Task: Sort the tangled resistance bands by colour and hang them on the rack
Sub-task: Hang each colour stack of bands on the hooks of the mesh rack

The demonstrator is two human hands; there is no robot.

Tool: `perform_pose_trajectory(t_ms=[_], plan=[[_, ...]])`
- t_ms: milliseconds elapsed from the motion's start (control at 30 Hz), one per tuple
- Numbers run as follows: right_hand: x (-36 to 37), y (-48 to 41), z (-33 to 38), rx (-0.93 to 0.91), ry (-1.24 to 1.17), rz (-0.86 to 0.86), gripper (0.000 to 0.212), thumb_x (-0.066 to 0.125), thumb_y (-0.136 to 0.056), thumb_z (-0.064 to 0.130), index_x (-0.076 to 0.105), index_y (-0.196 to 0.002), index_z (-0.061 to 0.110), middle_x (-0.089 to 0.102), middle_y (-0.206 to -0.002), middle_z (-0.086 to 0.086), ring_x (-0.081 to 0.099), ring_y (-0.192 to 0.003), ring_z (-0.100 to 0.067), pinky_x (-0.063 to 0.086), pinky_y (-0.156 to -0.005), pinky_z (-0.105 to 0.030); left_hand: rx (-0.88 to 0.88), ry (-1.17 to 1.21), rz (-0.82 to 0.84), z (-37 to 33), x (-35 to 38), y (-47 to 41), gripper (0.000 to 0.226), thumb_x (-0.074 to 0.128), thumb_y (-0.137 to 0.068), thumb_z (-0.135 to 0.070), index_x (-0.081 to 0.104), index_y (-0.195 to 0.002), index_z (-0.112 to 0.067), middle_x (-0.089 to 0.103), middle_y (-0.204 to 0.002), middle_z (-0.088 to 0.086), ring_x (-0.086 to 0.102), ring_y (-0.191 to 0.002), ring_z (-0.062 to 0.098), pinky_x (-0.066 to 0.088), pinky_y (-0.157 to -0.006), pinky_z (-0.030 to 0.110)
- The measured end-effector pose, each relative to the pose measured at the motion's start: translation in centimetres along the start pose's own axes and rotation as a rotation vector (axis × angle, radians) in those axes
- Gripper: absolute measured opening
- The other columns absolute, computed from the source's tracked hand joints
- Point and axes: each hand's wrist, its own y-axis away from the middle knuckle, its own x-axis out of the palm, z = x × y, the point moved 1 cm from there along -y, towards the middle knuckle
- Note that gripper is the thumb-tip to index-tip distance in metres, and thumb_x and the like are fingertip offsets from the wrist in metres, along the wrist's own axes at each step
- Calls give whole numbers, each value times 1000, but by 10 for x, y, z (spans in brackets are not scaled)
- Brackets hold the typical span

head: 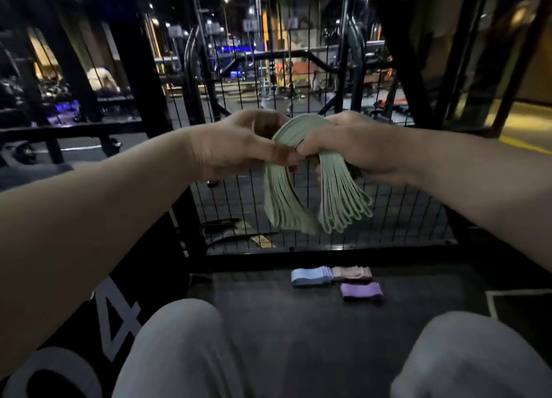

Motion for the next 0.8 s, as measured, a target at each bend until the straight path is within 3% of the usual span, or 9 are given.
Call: perform_pose_trajectory(t_ms=[133,267,367,433,567,667,733,800], plan=[[-1,22,14,-18,-13,17,20,65,-90,23,57,-104,11,65,-79,0,61,-69,-13,48,-63,-30,92,68,-6,-23,13,16,69,81,-74,-20,52,-132,5,64,-119,17,63,-109,32,47,-102,47],[-2,41,29,-18,49,-17,32,71,-87,24,56,-111,10,69,-93,-10,69,-77,-19,54,-57,-30,89,57,-53,-47,22,31,76,84,-77,-29,47,-133,8,58,-122,28,60,-98,37,48,-87,45],[-3,54,42,-22,85,2,50,75,-79,35,61,-119,10,72,-110,-15,69,-104,-32,55,-92,-47,59,58,-114,-56,22,41,100,95,-65,-38,42,-140,2,59,-126,31,68,-95,34,53,-82,43],[-1,61,51,-60,96,5,51,73,-79,40,64,-120,12,71,-116,-13,67,-112,-30,49,-102,-47,64,43,-122,-64,24,51,98,94,-66,-38,42,-141,-1,61,-123,26,70,-93,30,56,-78,39],[11,70,66,-138,181,-31,48,69,-83,44,66,-120,14,73,-114,-1,67,-111,-14,45,-103,-36,54,79,-165,-75,23,78,81,83,-68,-28,39,-134,-11,62,-120,16,71,-94,22,59,-74,33],[22,80,80,-163,250,-35,46,66,-83,46,65,-119,17,75,-109,3,70,-103,-6,48,-88,-23,61,90,-131,-75,18,96,84,86,-73,-28,39,-140,-11,60,-127,18,70,-99,25,58,-77,37],[29,85,87,-166,283,-32,50,64,-81,50,63,-121,20,74,-108,3,70,-101,-7,49,-85,-22,83,126,-83,-75,14,105,82,87,-74,-26,44,-141,-8,60,-129,20,67,-99,28,57,-80,40],[35,88,92,-148,320,-11,51,63,-81,53,60,-123,24,74,-104,4,70,-98,-9,48,-84,-25,138,151,34,-74,13,113,62,82,-82,-23,55,-134,-4,61,-121,21,61,-94,33,56,-83,41]])
